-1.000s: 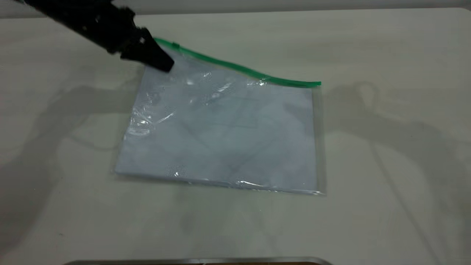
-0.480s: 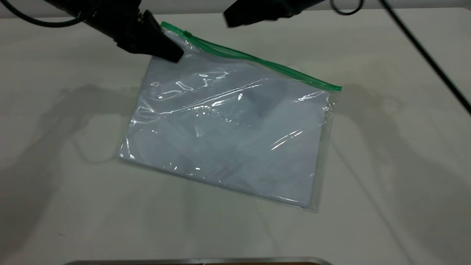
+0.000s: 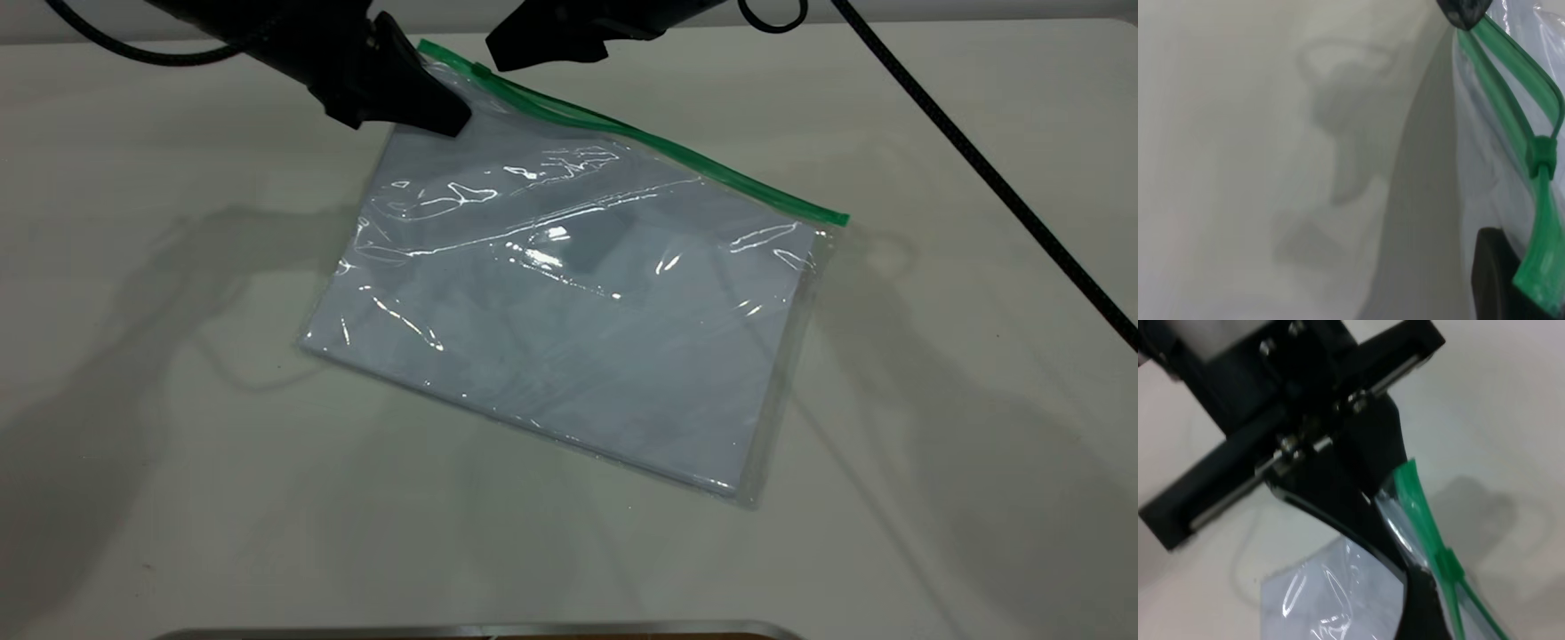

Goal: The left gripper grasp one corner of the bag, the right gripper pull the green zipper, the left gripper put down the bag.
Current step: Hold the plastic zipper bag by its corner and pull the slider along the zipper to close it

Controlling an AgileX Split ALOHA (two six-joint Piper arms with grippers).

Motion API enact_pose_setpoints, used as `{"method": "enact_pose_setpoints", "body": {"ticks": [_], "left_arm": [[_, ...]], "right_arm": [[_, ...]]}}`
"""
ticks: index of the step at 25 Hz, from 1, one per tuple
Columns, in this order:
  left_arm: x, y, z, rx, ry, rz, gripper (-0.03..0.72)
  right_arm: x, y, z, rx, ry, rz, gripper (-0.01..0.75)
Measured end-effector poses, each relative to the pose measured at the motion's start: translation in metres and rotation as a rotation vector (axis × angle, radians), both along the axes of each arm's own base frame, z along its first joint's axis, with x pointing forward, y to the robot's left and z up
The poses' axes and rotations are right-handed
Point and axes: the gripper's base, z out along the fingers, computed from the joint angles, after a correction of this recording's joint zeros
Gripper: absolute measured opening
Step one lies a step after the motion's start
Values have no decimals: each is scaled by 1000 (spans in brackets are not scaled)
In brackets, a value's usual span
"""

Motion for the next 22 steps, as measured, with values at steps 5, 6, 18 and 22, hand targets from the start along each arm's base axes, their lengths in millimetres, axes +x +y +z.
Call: {"method": "enact_pose_setpoints", "body": {"ticks": [5,6,18,22], "left_arm": [[-1,-5,0,6,-14,-9,59],[-1,-5,0,5,-14,-9,59],[0,-6,0,-3,-15,5,59],[0,-6,0,-2,-15,6,59]], "right_arm": [[-1,2,0,18,9,6,580],[-1,3,0,22,12,5,580],[-7,19,-19,75,56,-24,578],[-7,20,-18,81,51,-30,548]]}}
